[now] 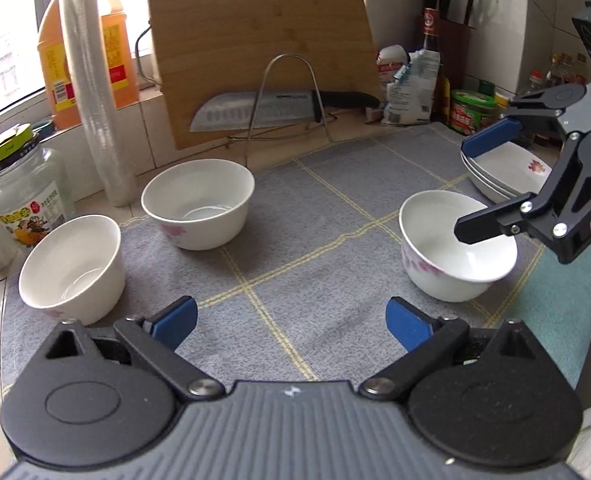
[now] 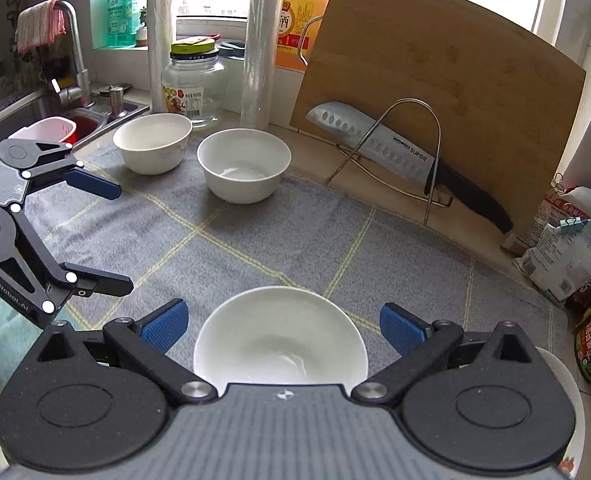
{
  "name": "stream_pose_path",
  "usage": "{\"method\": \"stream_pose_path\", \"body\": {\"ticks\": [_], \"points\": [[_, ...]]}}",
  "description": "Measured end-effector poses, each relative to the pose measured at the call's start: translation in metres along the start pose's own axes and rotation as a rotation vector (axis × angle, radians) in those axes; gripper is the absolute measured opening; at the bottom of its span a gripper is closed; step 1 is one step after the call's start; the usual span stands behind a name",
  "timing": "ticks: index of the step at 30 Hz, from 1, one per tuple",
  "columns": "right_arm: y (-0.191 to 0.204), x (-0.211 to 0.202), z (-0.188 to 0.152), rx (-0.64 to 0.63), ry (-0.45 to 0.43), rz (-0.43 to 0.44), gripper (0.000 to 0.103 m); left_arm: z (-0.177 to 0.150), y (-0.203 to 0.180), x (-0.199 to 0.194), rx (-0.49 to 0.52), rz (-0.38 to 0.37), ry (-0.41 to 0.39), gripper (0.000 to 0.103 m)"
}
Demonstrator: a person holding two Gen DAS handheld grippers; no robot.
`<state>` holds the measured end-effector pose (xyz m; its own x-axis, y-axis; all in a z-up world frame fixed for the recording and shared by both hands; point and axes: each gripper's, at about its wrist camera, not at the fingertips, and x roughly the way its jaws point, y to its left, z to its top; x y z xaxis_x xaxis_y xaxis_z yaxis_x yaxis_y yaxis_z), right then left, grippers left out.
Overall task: Organize plates and bowls
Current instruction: 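Move the left tool to the rim of the large white bowl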
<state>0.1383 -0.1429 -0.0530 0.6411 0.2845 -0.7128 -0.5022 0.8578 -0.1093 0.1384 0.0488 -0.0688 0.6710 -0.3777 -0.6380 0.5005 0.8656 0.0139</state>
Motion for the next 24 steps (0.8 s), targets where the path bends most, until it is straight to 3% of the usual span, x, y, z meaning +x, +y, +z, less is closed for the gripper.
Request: {"method": "stream_pose_path", "body": {"ticks": [6, 12, 24], "points": [[0.023, 0.023, 0.021, 0.029, -0.012, -0.045, 0.103, 0.005, 0.025, -0.011, -0.029, 0.056, -0.012, 0.1], [0.028, 0.038, 0.034, 0.05, -0.025, -0.035, 0.103, 0.015, 0.041, -0.011, -0.048, 0.106, 0.058, 0.1], [0.033, 0.07, 0.053, -0.093, -0.042, -0.022, 0.103, 0.067, 0.066, 0.02, -0.025, -0.057, 0.223, 0.1]]}}
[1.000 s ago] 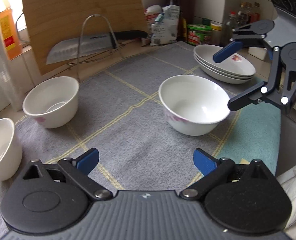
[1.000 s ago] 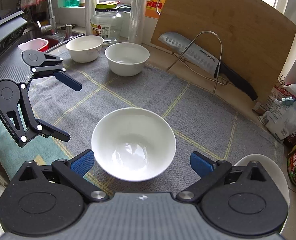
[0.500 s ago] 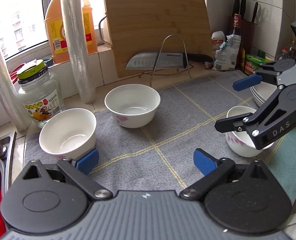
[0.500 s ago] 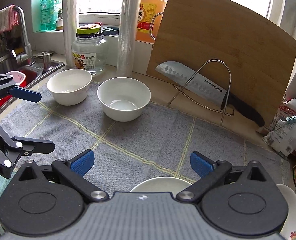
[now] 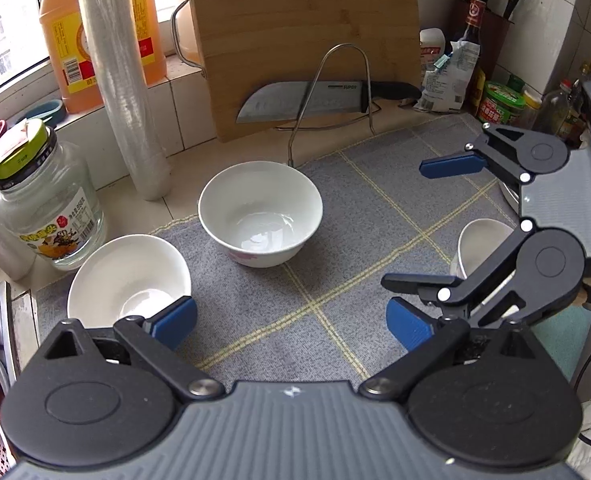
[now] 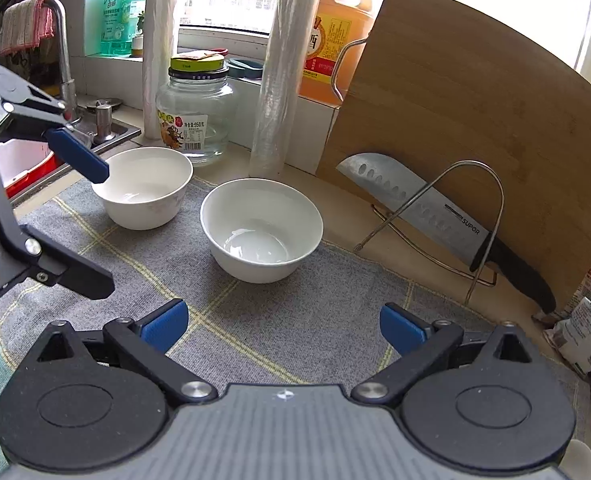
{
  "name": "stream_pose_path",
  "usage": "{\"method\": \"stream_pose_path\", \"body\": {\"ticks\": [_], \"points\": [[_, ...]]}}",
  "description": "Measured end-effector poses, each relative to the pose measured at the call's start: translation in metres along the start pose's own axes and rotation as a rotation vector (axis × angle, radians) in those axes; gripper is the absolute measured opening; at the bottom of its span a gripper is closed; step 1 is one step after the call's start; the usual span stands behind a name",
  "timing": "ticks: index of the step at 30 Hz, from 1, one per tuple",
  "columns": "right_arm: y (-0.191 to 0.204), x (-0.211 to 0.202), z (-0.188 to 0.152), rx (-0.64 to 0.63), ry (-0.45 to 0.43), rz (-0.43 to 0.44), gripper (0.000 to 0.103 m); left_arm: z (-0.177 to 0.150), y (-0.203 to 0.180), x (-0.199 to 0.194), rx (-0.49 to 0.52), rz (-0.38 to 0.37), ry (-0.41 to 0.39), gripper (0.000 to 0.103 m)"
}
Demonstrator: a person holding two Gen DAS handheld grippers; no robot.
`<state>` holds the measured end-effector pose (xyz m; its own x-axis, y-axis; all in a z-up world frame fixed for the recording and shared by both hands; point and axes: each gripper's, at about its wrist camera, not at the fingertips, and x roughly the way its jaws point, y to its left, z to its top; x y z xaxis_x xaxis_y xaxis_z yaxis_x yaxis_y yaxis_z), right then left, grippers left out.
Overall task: Organize plates and bowls
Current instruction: 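Move the left tool to the rim of the large white bowl, then close the left tool on the large white bowl's rim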
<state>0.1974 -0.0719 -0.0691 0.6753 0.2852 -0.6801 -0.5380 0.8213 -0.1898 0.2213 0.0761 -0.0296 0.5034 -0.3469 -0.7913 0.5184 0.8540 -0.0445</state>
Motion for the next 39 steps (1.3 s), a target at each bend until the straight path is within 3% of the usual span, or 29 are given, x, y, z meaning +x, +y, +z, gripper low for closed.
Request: {"method": "stream_pose_path", "body": {"ticks": [12, 27, 30, 35, 39], "points": [[-0.011, 0.047, 0.019, -0.107, 0.042, 0.093, 0.103, 0.061, 0.033, 0.059, -0.045, -0.082, 0.076, 0.1], [-0.016, 0.088, 0.027, -0.148, 0.049, 0.203, 0.101, 0.076, 0.054, 0.108, -0.082, -0.077, 0.147, 0.098], [-0.014, 0.089, 0.028, -0.154, 0.039, 0.204, 0.098, 0.078, 0.058, 0.11, -0.096, -0.075, 0.14, 0.095], [-0.014, 0.093, 0.03, -0.155, 0.029, 0.197, 0.094, 0.08, 0.055, 0.112, -0.084, -0.095, 0.143, 0.075], [-0.017, 0.093, 0.032, -0.143, 0.022, 0.195, 0.092, 0.081, 0.052, 0.114, -0.074, -0.111, 0.147, 0.074]]}}
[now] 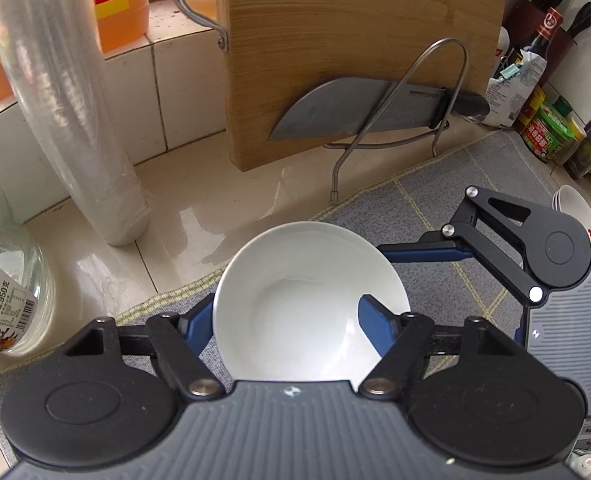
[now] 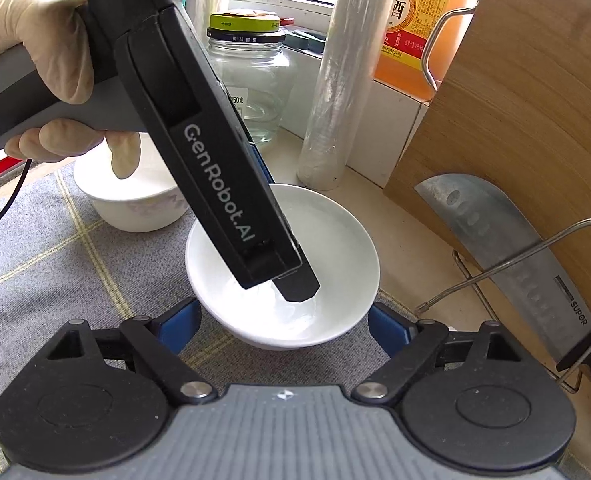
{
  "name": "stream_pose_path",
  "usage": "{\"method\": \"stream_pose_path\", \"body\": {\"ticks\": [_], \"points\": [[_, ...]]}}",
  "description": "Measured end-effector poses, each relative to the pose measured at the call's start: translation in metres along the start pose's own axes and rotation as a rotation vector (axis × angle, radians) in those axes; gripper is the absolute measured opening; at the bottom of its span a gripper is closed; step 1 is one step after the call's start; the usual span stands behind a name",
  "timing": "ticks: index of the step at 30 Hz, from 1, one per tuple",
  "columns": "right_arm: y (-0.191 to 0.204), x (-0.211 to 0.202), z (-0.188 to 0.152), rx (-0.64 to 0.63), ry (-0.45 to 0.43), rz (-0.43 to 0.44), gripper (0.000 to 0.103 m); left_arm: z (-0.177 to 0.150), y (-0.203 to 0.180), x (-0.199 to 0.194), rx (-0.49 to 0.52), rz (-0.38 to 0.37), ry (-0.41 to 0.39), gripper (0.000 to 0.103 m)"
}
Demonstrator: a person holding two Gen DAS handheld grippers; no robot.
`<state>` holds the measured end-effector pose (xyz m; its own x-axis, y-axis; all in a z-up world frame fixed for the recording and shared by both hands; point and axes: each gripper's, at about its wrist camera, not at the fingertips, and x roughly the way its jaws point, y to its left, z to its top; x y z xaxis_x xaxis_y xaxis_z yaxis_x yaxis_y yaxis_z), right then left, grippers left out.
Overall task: Organize plates and bowls
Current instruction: 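Close the left tool on the large white bowl's rim, then lift the bowl with the left tool and carry it toward the pink-patterned bowl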
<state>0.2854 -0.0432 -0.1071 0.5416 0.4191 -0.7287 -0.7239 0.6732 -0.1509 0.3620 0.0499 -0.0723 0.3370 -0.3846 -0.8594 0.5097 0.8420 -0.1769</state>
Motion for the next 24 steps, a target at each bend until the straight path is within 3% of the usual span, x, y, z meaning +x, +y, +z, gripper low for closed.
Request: {"method": "stream_pose_path", "body": {"ticks": [24], "points": [[0.0, -0.015, 0.004, 0.017, -0.013, 0.0, 0.09, 0.0, -0.001, -0.007, 0.0, -0.018, -0.007, 0.073]]}}
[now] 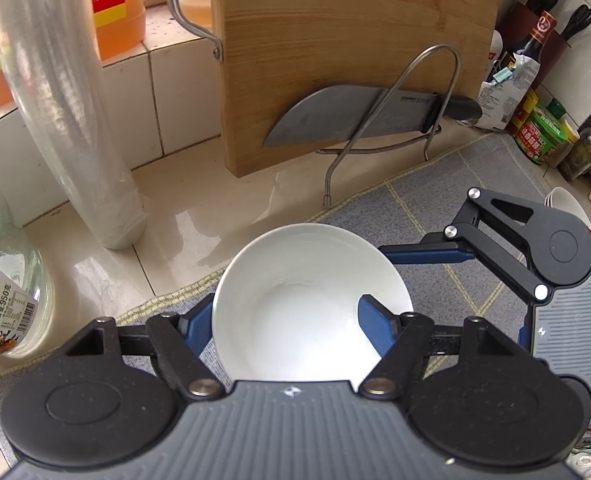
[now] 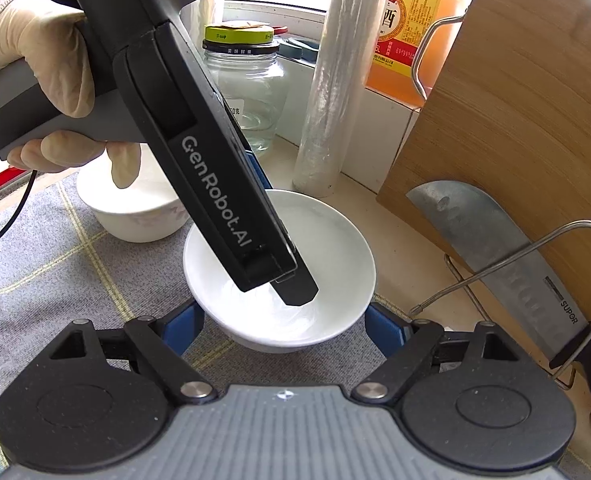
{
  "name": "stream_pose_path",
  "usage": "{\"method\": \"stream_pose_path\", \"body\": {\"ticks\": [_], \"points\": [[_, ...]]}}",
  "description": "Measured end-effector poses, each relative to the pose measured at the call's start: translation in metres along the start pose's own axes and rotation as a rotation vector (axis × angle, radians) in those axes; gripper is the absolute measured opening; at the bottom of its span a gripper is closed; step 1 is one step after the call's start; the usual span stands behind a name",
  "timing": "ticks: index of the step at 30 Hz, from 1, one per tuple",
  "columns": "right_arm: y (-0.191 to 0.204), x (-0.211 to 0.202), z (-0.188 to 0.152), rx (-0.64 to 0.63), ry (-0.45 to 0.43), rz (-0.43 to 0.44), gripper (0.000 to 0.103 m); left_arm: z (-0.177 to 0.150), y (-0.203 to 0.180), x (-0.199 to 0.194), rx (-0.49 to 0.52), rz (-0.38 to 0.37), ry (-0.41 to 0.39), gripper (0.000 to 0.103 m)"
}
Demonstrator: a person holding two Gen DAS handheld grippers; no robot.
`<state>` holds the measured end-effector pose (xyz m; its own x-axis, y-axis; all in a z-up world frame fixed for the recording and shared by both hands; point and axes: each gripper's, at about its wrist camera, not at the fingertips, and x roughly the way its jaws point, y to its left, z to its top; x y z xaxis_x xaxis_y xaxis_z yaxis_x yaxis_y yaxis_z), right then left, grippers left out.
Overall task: Organize plates and bowls
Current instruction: 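Lift the bowl with the left tool and carry it toward the pink-patterned bowl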
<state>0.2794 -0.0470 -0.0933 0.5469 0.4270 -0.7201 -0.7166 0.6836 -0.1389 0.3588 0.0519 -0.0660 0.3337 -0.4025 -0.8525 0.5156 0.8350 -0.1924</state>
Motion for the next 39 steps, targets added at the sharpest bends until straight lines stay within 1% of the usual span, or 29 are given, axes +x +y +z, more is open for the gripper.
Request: {"method": "stream_pose_path", "body": {"ticks": [14, 17, 22, 28, 34, 36, 39], "points": [[0.003, -0.026, 0.001, 0.02, -0.004, -0.005, 0.09, -0.006, -0.02, -0.021, 0.022, 0.002, -0.042, 0.073], [0.005, -0.02, -0.002, 0.013, 0.015, -0.001, 0.09, -0.01, -0.021, -0.017, 0.018, 0.005, -0.034, 0.073], [0.01, -0.009, -0.01, 0.013, 0.062, 0.019, 0.09, -0.017, -0.019, -0.005, -0.007, -0.018, -0.006, 0.073], [0.013, -0.008, -0.009, 0.004, 0.066, 0.025, 0.091, -0.02, -0.014, -0.003, -0.02, -0.029, 0.001, 0.073], [0.003, 0.002, -0.006, 0.061, 0.084, 0.063, 0.091, -0.022, -0.011, -0.003, -0.019, -0.036, 0.003, 0.073], [0.002, 0.002, -0.006, 0.067, 0.082, 0.073, 0.088, -0.022, -0.01, -0.003, -0.02, -0.04, -0.001, 0.073], [0.004, 0.002, -0.005, 0.067, 0.087, 0.067, 0.088, -0.022, -0.01, -0.004, -0.024, -0.044, -0.002, 0.073]]}}
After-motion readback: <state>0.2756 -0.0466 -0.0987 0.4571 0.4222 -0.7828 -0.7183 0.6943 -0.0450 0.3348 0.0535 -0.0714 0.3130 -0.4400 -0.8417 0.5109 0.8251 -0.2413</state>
